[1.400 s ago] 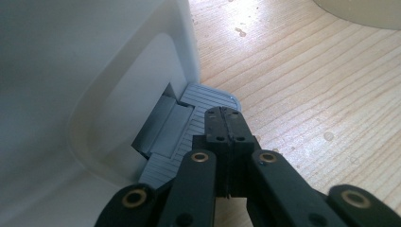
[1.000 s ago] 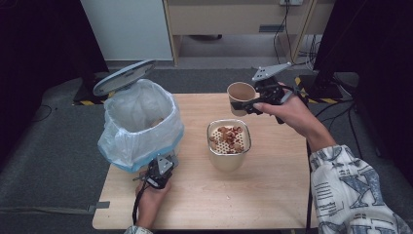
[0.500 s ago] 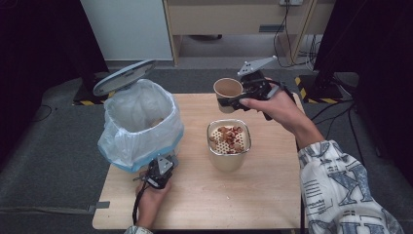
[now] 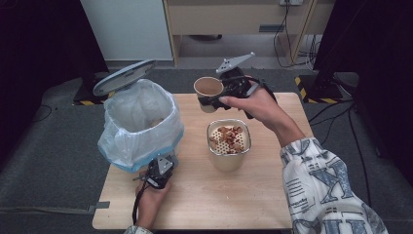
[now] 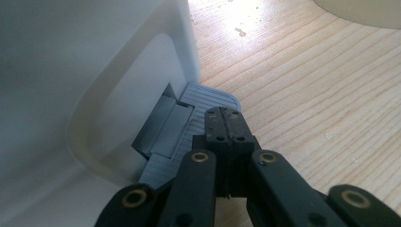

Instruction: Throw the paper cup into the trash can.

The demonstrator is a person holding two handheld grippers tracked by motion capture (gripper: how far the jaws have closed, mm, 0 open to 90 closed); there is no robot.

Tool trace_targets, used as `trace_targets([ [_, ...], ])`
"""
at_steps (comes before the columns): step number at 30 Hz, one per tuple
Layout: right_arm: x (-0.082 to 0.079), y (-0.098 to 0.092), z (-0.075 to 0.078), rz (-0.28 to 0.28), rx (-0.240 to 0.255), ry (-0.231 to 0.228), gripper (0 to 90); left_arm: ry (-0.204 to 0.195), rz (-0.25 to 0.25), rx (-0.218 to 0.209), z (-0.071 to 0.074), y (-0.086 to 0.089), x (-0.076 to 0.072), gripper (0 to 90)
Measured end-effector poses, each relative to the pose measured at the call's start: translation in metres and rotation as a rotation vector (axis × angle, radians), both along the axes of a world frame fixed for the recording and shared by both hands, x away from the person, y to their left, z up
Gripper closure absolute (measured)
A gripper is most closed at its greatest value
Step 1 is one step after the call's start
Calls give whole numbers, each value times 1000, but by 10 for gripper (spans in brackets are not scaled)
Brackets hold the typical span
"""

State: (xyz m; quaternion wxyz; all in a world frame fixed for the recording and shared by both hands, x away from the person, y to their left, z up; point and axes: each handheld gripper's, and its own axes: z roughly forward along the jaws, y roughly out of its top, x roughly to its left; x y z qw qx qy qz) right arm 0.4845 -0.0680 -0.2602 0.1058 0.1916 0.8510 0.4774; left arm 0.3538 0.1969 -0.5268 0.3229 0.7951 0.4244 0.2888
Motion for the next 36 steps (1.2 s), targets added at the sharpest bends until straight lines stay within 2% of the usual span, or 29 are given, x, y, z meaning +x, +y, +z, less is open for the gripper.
trace_targets([
  [8, -3, 28, 5, 30, -1, 8, 321, 0, 2, 0, 0, 0, 0, 894],
  [13, -5, 49, 8, 54, 16, 16, 320, -1, 1, 1, 0, 0, 0, 894],
  [17, -7, 66, 7, 72, 8, 17, 319, -1, 1, 3, 0, 0, 0, 894],
  [26, -14, 100, 4, 113, 29, 29, 316, -2, 2, 8, 0, -1, 0, 894],
  [36, -8, 128, -4, 93, 27, 32, 311, -1, 4, 1, 0, 0, 0, 894],
])
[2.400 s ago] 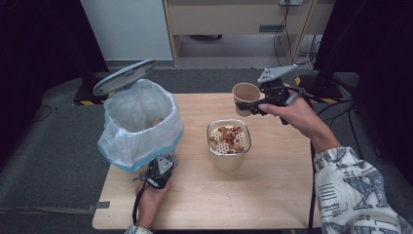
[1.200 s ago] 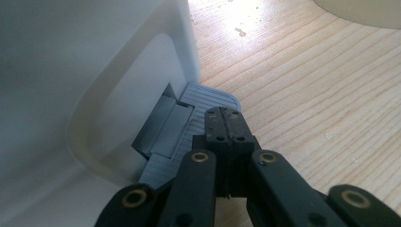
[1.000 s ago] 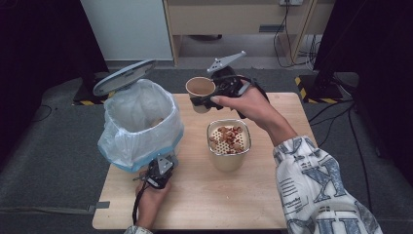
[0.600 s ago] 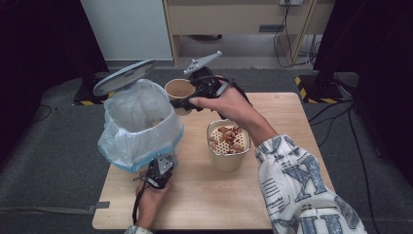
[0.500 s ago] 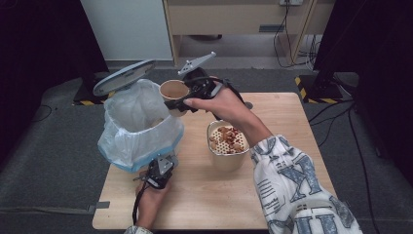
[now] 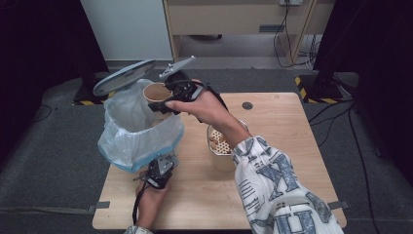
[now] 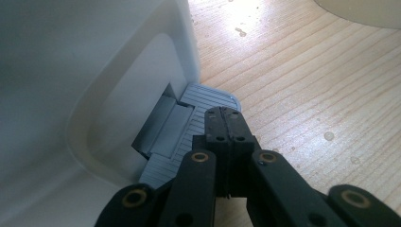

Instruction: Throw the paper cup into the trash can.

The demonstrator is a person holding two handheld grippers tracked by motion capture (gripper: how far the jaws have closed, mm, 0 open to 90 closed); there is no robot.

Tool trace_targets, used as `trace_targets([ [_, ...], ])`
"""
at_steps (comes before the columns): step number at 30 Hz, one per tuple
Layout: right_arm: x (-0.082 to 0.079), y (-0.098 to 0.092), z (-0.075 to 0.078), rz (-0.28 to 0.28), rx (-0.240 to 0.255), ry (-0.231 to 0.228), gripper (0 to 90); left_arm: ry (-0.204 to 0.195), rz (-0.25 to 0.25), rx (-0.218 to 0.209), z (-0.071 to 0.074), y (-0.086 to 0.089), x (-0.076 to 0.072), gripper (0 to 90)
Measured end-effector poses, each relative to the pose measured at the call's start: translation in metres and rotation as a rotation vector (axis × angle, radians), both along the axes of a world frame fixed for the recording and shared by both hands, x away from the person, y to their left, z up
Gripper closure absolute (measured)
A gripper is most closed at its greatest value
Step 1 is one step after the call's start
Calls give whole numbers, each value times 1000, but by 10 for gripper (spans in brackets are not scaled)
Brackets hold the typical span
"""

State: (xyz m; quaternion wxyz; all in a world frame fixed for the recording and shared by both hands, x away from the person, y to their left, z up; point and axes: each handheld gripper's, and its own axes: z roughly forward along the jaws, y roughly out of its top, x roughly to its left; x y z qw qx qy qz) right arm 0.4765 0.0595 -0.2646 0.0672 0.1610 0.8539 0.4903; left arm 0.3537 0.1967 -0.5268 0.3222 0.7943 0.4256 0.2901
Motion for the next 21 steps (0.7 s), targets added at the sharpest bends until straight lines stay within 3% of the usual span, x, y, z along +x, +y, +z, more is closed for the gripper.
trace_targets([
  [9, 9, 33, -18, -11, -21, 7, 280, 2, -5, 0, 0, 1, 0, 894],
  [12, 10, 40, -25, -21, -12, -8, 148, 2, -5, -1, 0, 1, 0, 894],
  [14, 9, 41, -27, -13, 0, 7, 96, 3, -6, -4, 0, 1, 0, 894],
  [16, 7, 39, -26, -16, -2, -20, 98, 1, -5, -2, 0, 1, 0, 894],
  [21, 8, 24, -21, -43, 13, -17, 100, 2, -4, -1, 0, 1, 0, 894],
])
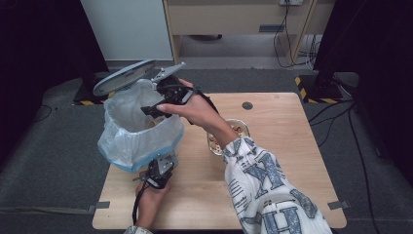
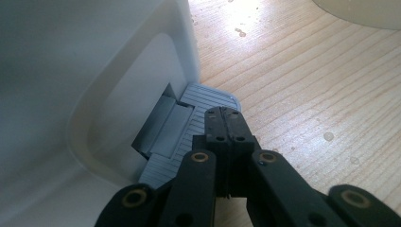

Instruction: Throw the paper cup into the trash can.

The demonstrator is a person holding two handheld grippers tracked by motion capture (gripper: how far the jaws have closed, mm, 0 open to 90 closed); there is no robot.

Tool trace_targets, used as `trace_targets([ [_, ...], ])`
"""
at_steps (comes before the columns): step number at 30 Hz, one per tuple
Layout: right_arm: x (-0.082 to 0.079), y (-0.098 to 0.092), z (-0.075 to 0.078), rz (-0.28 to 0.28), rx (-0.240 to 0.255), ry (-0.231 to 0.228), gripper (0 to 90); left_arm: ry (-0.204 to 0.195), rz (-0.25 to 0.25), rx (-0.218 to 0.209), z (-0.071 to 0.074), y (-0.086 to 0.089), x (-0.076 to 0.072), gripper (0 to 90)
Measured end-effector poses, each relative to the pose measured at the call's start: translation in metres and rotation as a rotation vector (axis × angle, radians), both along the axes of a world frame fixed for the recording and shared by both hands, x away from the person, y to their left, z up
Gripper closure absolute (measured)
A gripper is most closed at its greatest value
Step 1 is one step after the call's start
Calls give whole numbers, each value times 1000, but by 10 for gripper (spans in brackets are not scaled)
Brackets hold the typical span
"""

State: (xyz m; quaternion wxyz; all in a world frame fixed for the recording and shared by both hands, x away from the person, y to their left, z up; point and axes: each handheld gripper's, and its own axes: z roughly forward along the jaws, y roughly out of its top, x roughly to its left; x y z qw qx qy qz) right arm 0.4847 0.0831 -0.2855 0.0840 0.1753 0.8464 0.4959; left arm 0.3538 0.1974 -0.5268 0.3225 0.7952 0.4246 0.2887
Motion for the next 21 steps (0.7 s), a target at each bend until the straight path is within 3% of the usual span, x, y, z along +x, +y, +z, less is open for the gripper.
trace_targets([
  [21, 5, -55, -3, -61, 5, -16, 78, -2, 1, -1, 0, 0, 0, 894],
])
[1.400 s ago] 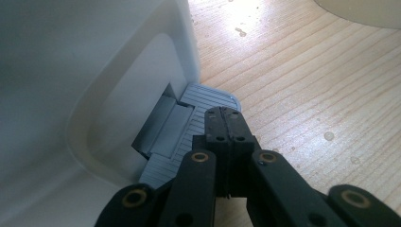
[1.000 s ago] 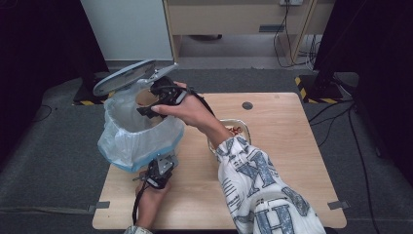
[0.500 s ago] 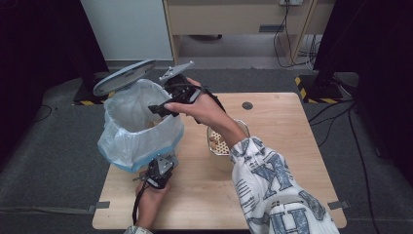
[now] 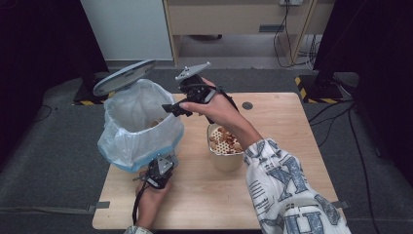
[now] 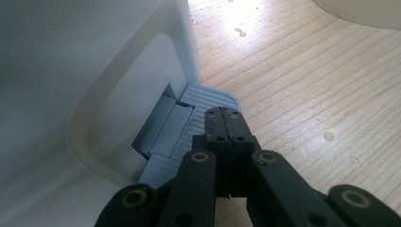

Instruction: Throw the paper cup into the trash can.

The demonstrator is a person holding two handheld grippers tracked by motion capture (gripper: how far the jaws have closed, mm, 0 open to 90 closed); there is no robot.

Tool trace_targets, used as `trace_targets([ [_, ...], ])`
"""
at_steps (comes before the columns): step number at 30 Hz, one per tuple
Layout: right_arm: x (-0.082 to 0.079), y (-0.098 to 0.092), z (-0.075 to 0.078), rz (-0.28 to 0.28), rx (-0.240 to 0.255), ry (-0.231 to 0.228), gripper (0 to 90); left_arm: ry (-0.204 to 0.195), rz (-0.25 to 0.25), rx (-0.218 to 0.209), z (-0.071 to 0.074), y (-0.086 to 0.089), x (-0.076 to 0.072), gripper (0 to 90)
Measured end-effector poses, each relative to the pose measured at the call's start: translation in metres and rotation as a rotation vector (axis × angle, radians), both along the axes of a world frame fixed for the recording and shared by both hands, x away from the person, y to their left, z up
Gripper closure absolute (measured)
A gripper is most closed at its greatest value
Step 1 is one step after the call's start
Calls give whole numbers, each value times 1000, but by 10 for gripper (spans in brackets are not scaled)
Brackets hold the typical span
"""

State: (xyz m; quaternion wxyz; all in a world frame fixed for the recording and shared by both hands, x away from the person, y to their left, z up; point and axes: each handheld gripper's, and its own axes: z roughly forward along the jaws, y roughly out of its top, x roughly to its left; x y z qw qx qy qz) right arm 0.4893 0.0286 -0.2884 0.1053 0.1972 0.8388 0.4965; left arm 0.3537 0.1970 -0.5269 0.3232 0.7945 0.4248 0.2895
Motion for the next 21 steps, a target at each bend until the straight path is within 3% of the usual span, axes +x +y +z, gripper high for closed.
trace_targets([
  [21, 8, -53, -4, -92, 42, 1, 65, 0, -2, -2, 0, 0, 0, 894],
])
